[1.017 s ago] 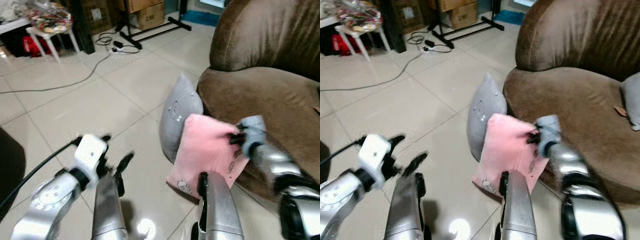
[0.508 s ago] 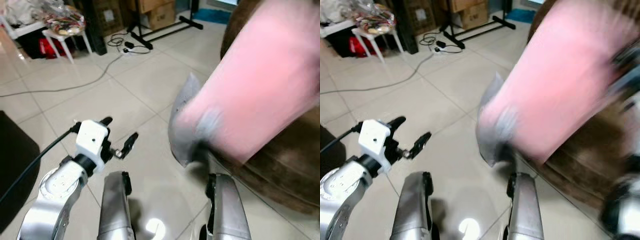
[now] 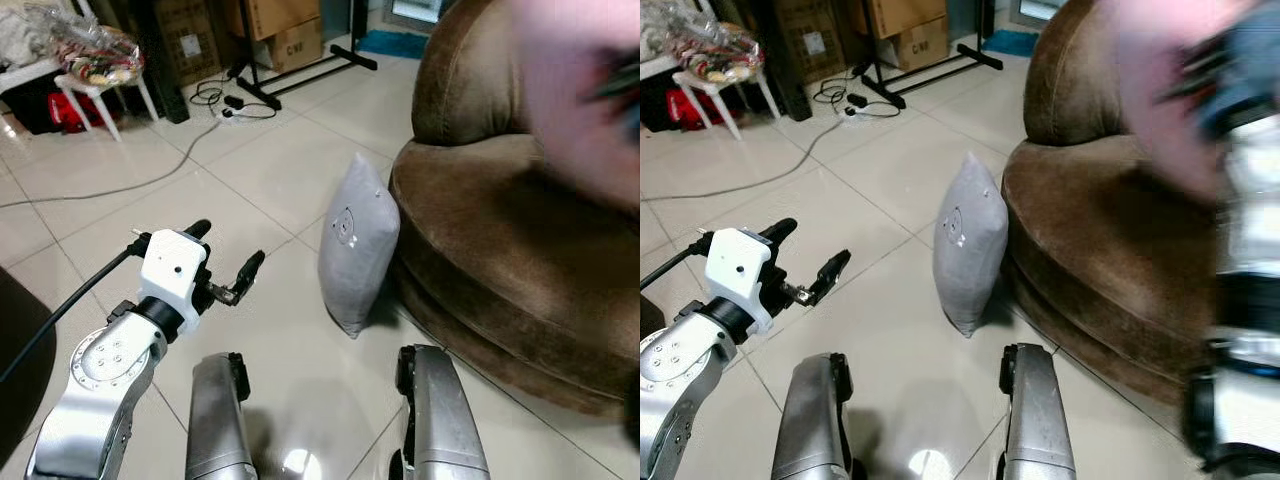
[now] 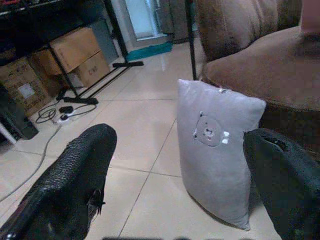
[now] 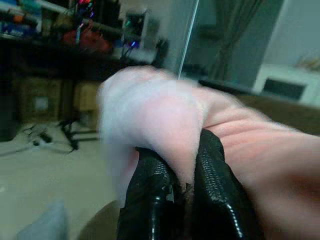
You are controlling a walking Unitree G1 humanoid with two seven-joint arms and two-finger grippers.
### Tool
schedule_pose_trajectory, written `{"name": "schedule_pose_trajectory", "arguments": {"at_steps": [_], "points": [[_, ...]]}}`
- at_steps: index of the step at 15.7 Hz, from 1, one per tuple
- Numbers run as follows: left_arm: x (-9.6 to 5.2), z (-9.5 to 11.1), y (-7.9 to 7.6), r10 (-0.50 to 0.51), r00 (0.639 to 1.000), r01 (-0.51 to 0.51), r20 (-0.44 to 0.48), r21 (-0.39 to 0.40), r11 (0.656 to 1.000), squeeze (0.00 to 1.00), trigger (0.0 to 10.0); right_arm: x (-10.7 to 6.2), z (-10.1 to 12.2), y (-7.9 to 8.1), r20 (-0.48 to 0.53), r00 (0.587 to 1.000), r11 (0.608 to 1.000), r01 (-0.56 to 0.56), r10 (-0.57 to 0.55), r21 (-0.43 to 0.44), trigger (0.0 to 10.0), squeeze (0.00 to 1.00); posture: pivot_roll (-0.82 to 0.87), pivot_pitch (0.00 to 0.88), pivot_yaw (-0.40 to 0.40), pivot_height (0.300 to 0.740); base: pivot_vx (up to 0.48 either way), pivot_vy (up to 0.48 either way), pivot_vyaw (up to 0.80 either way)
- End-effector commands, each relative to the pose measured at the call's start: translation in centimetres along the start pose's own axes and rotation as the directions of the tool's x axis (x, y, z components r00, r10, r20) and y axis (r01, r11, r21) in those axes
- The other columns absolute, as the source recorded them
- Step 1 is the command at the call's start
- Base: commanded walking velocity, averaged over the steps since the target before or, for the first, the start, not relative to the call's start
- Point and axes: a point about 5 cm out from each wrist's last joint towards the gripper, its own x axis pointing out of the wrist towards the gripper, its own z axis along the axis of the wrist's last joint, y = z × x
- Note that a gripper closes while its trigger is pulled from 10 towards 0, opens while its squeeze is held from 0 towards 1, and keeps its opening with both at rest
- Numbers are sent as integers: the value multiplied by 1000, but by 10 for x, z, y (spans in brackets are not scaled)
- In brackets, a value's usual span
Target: Move the pillow to the sofa from floor
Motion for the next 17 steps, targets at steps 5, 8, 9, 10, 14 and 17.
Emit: {"name": "schedule_pose_trajectory", "arguments": {"at_steps": [5, 8, 9, 10, 14, 17], "points": [[-2, 4, 20, 103, 995, -103, 15, 54, 993, 537, 10000, 24, 18, 42, 28, 999, 999, 23, -24, 34, 8745, 0, -18, 0, -37, 462, 0, 0, 0], [3, 4, 18, 134, 991, -135, 22, 56, 989, 541, 10000, 14, -10, 84, -35, 999, 996, -19, 22, 83, 10000, 0, -21, 0, -39, 467, 0, 0, 0], [4, 3, 16, 143, 990, -144, 18, 56, 988, 541, 10000, 9, -20, 87, -67, 998, 991, 27, -18, 132, 10000, 0, -21, 0, -43, 477, 0, 0, 0], [4, 2, 14, 159, 987, -160, 12, 63, 985, 545, 10000, 0, -27, 92, -89, 995, 986, 52, -38, 159, 10000, 0, -16, 0, -49, 487, 0, 0, 0], [3, -4, 16, 201, 980, -199, -10, 73, 977, 533, 10000, -35, -55, 110, -211, 974, 962, 130, -79, 241, 10000, 0, -19, 0, -47, 517, 0, 0, 0], [10, -9, 22, 267, 963, -260, -48, 111, 959, 541, 10000, -37, -56, 117, -231, 970, 961, 131, -73, 245, 10000, 0, -30, 0, -39, 547, 0, 0, 0]]}}
